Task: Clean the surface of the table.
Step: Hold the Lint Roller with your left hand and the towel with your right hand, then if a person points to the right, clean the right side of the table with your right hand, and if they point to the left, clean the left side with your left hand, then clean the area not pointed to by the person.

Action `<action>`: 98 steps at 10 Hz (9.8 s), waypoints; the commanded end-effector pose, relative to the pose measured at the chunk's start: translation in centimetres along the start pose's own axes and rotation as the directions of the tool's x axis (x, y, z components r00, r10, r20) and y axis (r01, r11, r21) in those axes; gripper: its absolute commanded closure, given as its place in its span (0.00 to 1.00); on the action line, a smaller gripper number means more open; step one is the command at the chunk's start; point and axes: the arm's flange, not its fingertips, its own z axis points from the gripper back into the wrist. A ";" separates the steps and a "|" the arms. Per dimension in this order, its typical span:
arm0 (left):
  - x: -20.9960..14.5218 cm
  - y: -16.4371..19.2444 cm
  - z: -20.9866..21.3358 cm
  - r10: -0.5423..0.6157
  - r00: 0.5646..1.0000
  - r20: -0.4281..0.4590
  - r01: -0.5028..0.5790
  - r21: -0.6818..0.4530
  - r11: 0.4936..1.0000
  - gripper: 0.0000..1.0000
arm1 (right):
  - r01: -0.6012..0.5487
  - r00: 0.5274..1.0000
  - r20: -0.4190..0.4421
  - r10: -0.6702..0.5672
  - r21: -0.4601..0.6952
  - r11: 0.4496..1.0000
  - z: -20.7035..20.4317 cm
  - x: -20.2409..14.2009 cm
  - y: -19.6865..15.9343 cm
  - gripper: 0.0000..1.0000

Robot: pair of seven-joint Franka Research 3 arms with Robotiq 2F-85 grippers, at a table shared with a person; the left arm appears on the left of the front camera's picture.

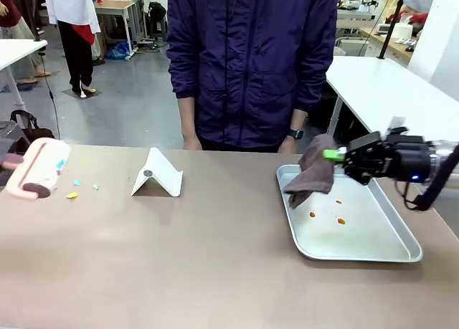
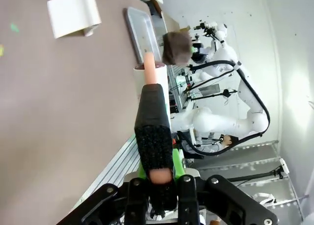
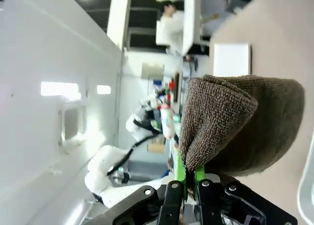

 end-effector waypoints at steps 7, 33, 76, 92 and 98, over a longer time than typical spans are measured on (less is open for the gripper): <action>-7.4 6.9 12.4 0.091 0.980 0.178 -0.074 -0.098 0.992 0.94 | -0.103 0.981 0.166 0.096 0.034 0.994 14.4 -13.6 -1.7 1.00; -7.7 7.1 12.5 0.098 0.974 0.203 -0.080 -0.097 0.992 0.94 | -0.098 0.984 0.153 0.094 0.019 0.995 19.7 -2.9 -2.1 1.00; 13.6 9.4 -7.1 0.244 0.967 0.074 -0.254 0.191 0.948 0.79 | -0.098 0.984 0.153 0.094 0.019 0.995 19.7 -2.9 -2.1 1.00; -11.2 1.6 7.7 0.065 0.995 -0.078 -0.072 -0.093 0.993 0.79 | -0.098 0.984 0.153 0.094 0.019 0.995 19.7 -2.9 -2.1 1.00; -11.2 1.6 7.7 0.065 0.995 -0.078 -0.072 -0.093 0.993 0.79 | -0.098 0.984 0.153 0.094 0.019 0.995 19.7 -2.9 -2.1 1.00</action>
